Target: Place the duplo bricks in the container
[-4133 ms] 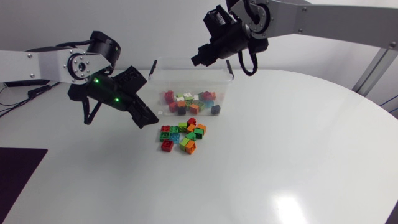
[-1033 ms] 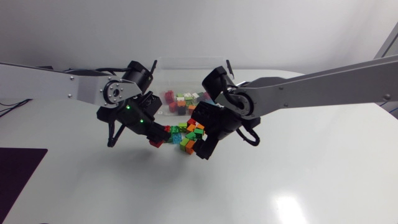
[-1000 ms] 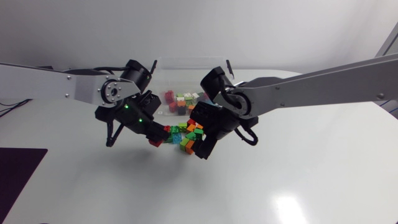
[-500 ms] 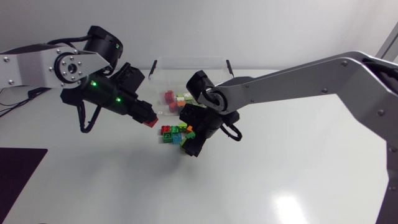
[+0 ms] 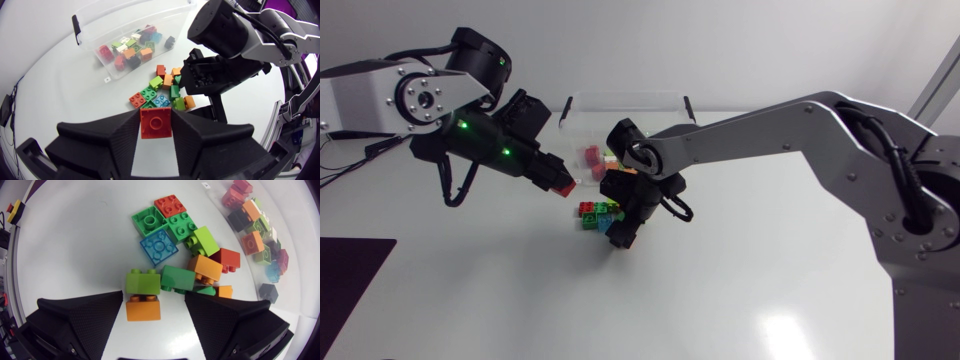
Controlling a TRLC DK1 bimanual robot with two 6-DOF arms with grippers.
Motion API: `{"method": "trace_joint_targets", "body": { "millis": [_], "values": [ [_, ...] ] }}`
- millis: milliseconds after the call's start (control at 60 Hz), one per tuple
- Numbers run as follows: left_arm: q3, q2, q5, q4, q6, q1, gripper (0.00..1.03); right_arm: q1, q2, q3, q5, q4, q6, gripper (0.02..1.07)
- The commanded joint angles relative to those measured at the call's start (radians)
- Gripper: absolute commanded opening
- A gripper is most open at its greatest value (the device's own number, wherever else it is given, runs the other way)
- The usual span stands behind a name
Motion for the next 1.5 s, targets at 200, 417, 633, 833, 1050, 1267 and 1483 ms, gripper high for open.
{"method": "trace_joint_targets", "body": {
  "millis": [200,417,633,833,1050,1267,1483],
  "values": [
    [0.054,-0.028,0.015,-0.021,0.029,0.008,0.26,0.011,0.079,0.067,0.007,-0.053,-0.008,0.81],
    [0.075,-0.028,0.024,-0.022,0.036,0.01,0.26,0.016,0.127,0.104,0.01,-0.079,-0.022,0.69],
    [0.08,-0.026,0.035,-0.022,0.044,0.01,0.26,0.011,0.09,0.063,0.015,-0.088,-0.033,0.44],
    [0.089,-0.021,0.039,-0.022,0.049,0.01,0.26,0.005,0.006,-0.017,0.016,-0.073,-0.034,0.39],
    [0.116,-0.006,0.042,-0.022,0.055,0.01,0.26,0.001,-0.118,-0.111,0.015,-0.064,-0.033,0.39],
    [0.161,0.023,0.058,-0.011,0.055,0.008,0.26,-0.024,-0.217,-0.137,0.013,-0.062,-0.031,0.39],
    [0.239,0.098,0.062,0.085,0.039,0.01,0.26,-0.062,-0.272,-0.088,0.012,-0.068,-0.01,0.39]
  ]
}}
